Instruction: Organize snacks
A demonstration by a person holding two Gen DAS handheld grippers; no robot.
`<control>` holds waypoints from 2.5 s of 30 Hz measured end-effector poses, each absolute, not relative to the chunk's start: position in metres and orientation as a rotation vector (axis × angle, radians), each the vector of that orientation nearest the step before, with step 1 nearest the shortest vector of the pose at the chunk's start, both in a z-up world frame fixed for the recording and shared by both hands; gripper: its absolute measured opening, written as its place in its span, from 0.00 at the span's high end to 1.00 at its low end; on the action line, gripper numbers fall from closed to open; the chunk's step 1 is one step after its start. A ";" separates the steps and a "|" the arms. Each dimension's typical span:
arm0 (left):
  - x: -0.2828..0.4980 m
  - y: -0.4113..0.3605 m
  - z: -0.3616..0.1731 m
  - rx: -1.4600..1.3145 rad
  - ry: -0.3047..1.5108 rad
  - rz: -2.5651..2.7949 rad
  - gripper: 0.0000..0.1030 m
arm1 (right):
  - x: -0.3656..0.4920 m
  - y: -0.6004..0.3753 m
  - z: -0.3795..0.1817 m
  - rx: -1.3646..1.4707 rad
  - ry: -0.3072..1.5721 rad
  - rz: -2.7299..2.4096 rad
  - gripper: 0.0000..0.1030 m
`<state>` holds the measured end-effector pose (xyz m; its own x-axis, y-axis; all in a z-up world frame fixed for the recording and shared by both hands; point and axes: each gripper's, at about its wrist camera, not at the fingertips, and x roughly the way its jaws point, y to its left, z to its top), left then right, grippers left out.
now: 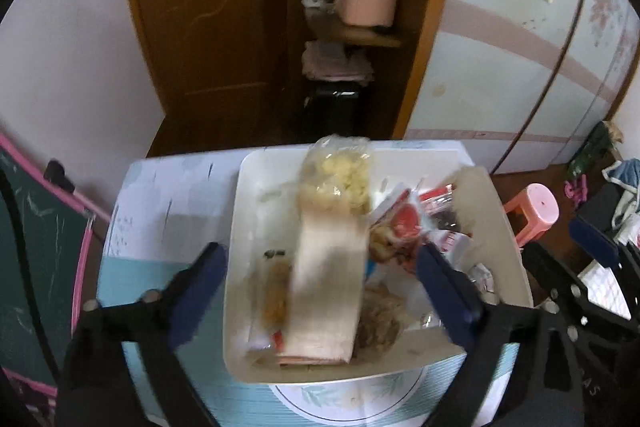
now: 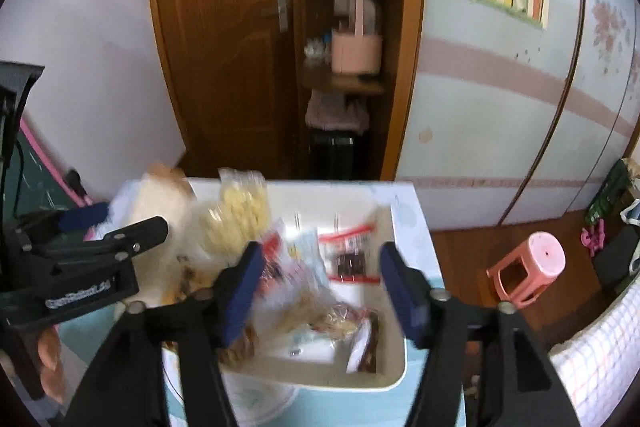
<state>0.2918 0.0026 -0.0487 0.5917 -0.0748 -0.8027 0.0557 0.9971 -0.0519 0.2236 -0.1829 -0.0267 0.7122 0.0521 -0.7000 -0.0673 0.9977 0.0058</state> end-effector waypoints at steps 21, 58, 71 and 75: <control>0.220 0.007 0.006 0.046 0.868 -0.050 0.06 | 0.162 -0.172 0.017 0.008 0.714 0.101 0.32; -0.030 0.032 0.034 0.046 0.814 -0.011 0.01 | -0.053 -0.160 0.036 0.141 0.728 0.111 0.22; -0.030 0.044 0.002 0.011 0.923 0.019 0.01 | -0.060 -0.138 0.019 0.059 0.779 0.048 0.22; -0.030 0.044 0.004 0.030 0.908 0.045 0.01 | -0.060 -0.134 0.019 0.041 0.775 0.037 0.22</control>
